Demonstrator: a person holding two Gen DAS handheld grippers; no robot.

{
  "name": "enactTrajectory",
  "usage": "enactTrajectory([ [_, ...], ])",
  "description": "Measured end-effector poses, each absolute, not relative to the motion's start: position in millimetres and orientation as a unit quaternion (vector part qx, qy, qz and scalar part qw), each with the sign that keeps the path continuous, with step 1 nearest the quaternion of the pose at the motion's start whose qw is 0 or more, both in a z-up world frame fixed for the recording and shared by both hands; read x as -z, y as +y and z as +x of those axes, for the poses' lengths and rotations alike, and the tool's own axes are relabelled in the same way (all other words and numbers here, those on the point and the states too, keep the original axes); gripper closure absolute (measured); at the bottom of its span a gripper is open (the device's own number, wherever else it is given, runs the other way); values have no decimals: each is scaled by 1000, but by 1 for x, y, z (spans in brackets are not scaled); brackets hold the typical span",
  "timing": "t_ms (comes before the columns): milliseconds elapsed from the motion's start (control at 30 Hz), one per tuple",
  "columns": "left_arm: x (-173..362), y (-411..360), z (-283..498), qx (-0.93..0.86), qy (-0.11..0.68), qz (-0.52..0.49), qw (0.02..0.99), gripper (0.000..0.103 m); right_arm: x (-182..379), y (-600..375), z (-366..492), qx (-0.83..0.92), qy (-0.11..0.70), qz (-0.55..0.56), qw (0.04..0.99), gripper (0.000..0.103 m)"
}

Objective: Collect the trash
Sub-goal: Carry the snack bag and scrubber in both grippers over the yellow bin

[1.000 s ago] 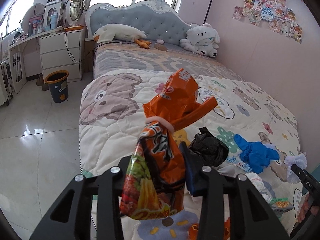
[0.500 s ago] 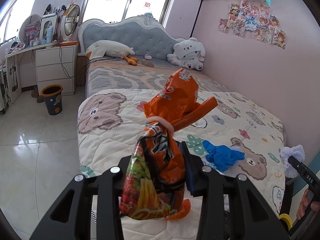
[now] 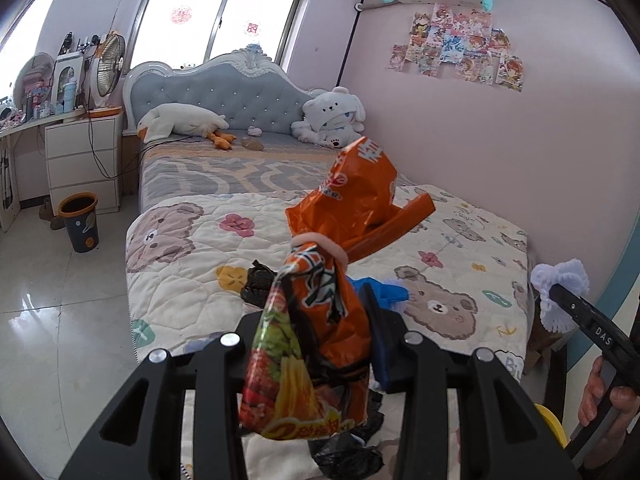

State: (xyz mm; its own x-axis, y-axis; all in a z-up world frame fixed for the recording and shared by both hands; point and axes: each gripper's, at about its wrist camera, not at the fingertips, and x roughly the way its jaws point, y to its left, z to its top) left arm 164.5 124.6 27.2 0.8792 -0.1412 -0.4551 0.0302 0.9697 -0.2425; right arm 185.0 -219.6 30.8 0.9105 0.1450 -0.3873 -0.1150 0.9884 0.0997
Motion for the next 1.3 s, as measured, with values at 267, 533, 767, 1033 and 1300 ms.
enactTrajectory([
  [267, -35, 79, 135, 87, 234, -103, 963, 67, -41, -248, 142, -53, 188, 43, 980, 56],
  [533, -39, 40, 115, 123, 231, -84, 962, 66, -41, -285, 103, -26, 186, 56, 981, 55],
  [767, -34, 7, 100, 164, 240, -75, 954, 67, -37, -313, 70, -5, 186, 63, 981, 54],
  [1033, -19, -33, 94, 208, 267, -51, 939, 67, -31, -345, 42, 23, 194, 72, 978, 54],
  [1300, -5, -74, 87, 246, 293, -24, 924, 66, -22, -371, 20, 36, 213, 84, 973, 53],
])
